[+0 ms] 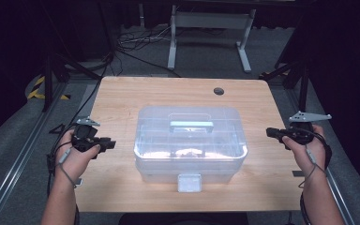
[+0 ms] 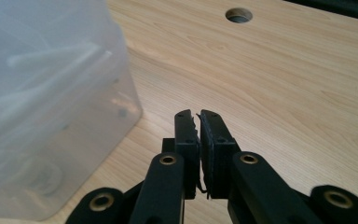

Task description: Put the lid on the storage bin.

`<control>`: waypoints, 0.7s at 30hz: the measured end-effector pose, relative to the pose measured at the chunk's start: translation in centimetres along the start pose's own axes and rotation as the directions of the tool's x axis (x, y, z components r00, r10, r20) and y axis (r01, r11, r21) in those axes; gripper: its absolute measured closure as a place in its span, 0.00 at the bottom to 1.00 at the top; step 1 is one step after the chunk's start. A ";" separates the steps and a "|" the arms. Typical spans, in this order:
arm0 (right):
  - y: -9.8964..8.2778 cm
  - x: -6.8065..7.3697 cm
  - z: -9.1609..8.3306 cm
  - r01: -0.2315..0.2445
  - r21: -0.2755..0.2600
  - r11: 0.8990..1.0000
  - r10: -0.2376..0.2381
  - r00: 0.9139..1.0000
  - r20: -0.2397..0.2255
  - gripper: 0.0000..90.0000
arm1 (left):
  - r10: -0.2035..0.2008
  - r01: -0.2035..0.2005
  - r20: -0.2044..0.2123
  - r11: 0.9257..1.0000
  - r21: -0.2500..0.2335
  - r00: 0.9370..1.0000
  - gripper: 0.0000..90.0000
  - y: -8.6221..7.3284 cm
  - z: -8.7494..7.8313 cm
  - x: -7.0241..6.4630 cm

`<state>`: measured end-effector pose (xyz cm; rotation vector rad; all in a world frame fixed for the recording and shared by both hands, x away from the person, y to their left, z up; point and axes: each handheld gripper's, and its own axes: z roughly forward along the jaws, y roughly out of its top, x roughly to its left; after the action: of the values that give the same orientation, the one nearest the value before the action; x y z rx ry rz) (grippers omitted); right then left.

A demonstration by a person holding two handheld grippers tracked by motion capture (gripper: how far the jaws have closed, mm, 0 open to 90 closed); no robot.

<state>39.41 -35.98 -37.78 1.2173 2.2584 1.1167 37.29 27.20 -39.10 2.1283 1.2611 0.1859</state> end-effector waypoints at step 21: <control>-3.1 -2.4 4.9 -0.053 0.069 0.996 0.051 0.998 0.032 0.95 | -0.020 0.020 -0.006 0.998 0.065 1.000 0.74 -1.0 4.4 1.5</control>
<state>42.09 -36.59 -43.40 1.3183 2.2728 1.0391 39.28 26.75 -43.46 2.1708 1.3074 0.1438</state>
